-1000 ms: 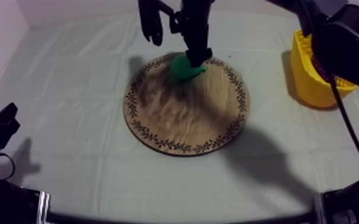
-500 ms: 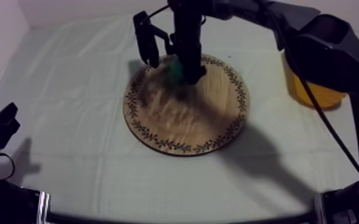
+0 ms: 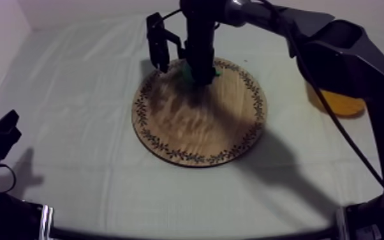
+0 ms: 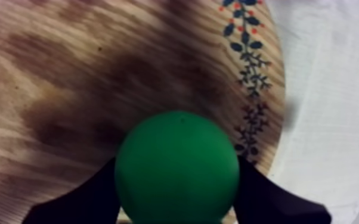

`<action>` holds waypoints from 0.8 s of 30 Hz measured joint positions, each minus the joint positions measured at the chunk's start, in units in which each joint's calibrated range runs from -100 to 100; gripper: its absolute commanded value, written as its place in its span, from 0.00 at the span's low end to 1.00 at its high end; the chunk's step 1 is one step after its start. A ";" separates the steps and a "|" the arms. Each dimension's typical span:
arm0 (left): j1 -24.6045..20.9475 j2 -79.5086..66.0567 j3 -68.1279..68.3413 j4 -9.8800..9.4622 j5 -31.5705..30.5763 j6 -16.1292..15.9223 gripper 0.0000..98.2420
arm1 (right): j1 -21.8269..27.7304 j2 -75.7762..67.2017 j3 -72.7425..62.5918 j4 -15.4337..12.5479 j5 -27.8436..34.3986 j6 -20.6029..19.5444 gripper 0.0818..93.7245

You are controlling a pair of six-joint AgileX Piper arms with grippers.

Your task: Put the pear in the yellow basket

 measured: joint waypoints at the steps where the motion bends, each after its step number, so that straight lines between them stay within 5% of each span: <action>1: 0.00 0.00 0.00 0.00 0.00 0.00 0.00 | 0.03 0.00 -0.06 0.00 -0.07 0.04 0.43; 14: 0.00 0.00 0.00 0.00 0.00 0.00 0.00 | 1.05 -10.30 5.29 -0.13 2.02 0.92 0.42; 24: 0.00 0.00 0.00 0.00 0.00 0.00 0.00 | 4.64 -25.24 10.89 2.28 -3.01 -4.54 0.42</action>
